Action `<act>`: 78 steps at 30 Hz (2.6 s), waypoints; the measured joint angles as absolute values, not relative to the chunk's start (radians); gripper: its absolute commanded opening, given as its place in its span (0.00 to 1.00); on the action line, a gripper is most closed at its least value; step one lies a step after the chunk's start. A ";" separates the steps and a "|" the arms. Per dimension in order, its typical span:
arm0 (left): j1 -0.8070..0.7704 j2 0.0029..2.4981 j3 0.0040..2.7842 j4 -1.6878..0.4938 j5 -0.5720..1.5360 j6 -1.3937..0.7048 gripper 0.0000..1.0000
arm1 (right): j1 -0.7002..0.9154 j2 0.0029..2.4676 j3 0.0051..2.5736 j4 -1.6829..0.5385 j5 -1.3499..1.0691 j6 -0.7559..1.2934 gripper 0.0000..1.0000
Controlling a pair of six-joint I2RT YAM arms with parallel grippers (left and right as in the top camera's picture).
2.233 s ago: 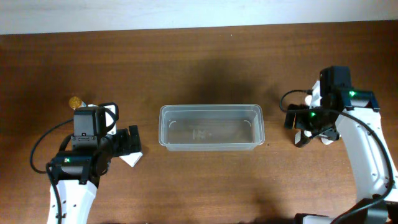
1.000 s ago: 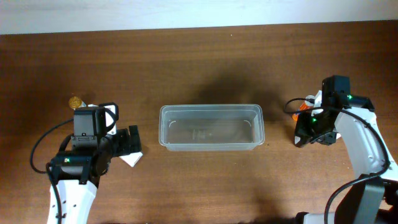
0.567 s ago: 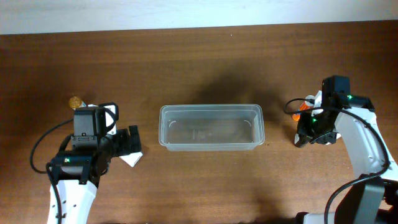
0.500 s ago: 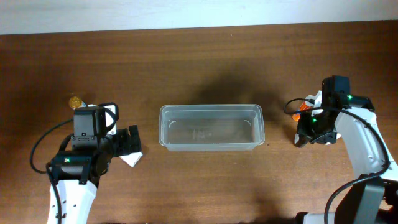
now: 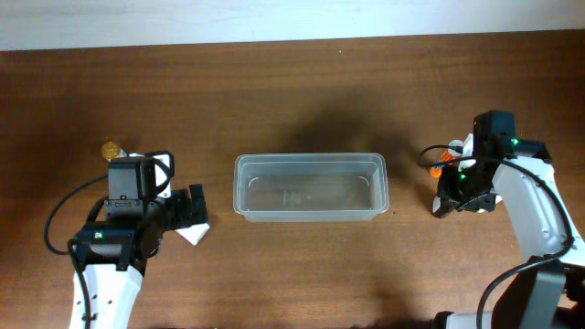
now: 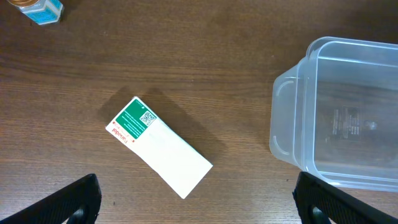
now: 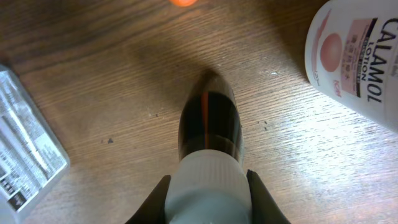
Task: Pack container
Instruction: 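Carry the dark bottle into the container's right end and release, then grasp the orange tube with the right gripper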
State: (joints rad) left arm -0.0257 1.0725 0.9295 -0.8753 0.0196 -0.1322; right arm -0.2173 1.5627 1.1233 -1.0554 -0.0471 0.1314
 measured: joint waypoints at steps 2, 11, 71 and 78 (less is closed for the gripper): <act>-0.026 1.073 0.929 -0.875 0.020 -0.133 0.99 | -0.217 1.560 1.150 -1.076 -0.047 0.131 0.16; -0.026 1.073 0.929 -0.875 0.020 -0.132 0.99 | -0.104 1.431 1.309 -1.232 -0.059 0.118 0.16; -0.026 1.073 0.929 -0.876 0.020 -0.132 0.99 | -0.208 1.761 1.723 -1.260 -0.017 0.142 0.58; -0.026 1.073 0.929 -0.875 0.020 -0.132 1.00 | -0.208 1.962 1.716 -1.267 -0.036 0.119 0.57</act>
